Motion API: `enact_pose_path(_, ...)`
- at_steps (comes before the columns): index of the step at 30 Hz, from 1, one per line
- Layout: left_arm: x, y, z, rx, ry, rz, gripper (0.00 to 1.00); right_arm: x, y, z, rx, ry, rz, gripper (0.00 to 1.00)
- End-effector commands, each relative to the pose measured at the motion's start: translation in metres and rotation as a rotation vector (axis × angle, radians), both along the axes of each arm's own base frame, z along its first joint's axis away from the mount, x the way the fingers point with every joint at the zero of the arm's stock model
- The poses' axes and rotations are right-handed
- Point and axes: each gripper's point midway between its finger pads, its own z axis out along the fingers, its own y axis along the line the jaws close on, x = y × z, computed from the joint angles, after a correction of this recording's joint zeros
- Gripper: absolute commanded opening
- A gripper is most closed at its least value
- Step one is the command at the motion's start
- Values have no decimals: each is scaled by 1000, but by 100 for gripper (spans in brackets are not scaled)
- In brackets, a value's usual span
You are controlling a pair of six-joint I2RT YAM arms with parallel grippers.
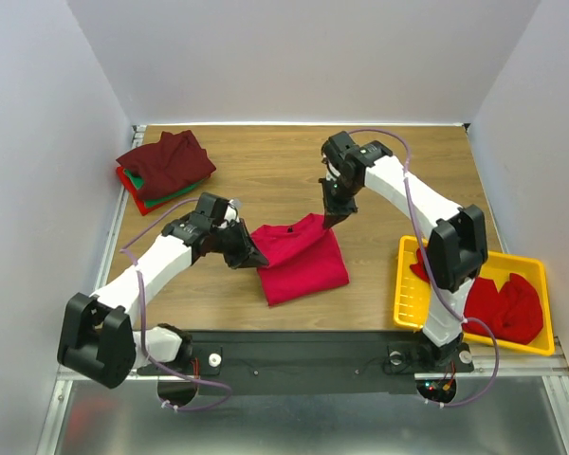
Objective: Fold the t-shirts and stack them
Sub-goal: Fold the tshirt
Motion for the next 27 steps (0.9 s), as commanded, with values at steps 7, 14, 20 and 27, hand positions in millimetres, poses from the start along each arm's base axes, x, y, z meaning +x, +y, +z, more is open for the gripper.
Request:
enact_pose_path(7,41,16,-11,10,-82,-19,0,58,6,-14,-17,-95,33,0)
enact_pose_path(14,63,14,-24,26,-85,-43,0,69,2,-22,-31,-94,26,0)
enact_pose_path(20,84,18,-34,55,-90,-37,0,74,0,-26,-41,-95,21,0)
enact_pose_path(27,122,18,-16,86,-157,-24,23,93,-4,-24,-62,-134,-7,0)
